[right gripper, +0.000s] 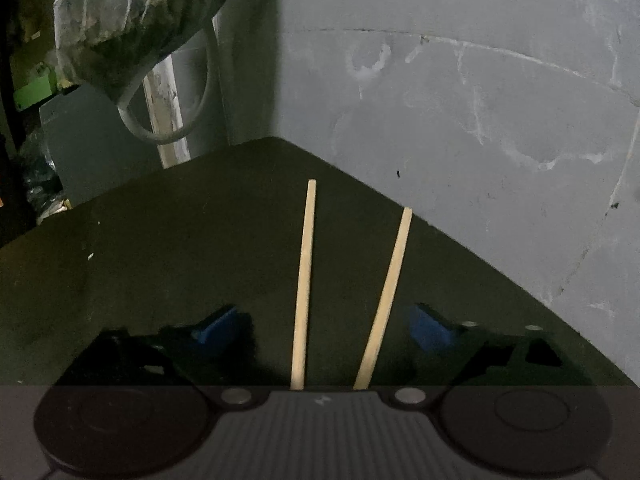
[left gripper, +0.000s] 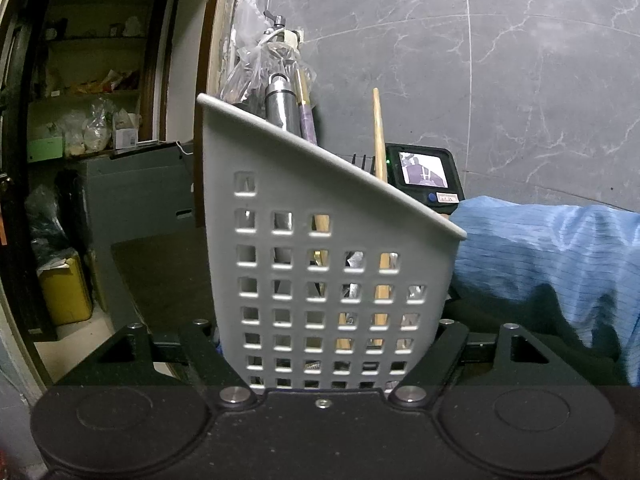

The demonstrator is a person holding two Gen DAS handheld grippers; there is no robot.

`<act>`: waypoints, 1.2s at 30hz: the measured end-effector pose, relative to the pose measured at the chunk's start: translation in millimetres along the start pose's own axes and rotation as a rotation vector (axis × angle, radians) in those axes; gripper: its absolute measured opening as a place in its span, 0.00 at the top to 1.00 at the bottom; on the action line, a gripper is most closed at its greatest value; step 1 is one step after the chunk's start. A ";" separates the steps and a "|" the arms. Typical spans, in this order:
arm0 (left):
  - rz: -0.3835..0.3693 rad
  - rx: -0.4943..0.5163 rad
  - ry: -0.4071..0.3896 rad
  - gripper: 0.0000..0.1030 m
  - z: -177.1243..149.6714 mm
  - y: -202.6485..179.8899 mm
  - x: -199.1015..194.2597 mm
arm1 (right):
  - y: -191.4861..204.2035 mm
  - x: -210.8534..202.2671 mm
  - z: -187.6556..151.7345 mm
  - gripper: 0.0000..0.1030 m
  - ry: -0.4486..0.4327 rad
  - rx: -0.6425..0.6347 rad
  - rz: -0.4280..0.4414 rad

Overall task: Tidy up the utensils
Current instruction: 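Close the right tool on the plain wooden chopstick pair, then lift the plain chopsticks and carry them toward the basket with the right tool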

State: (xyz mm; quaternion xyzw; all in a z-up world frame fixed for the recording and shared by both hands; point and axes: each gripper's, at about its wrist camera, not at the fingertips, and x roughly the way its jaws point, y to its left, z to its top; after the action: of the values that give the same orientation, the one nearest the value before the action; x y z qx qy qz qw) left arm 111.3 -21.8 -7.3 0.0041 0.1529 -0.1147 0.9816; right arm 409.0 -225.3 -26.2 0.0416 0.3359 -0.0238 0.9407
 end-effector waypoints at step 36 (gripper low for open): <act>0.001 0.015 0.003 0.26 -3.0 0.0 -3.5 | -47.5 -148.8 -104.3 0.85 0.085 -0.177 0.392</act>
State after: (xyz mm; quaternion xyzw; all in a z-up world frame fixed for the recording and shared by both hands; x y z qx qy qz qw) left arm 107.2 -20.8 -9.1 0.0116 0.1535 -0.1153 0.9813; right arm 224.9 -260.3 -15.2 0.0242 0.3616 0.1911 0.9122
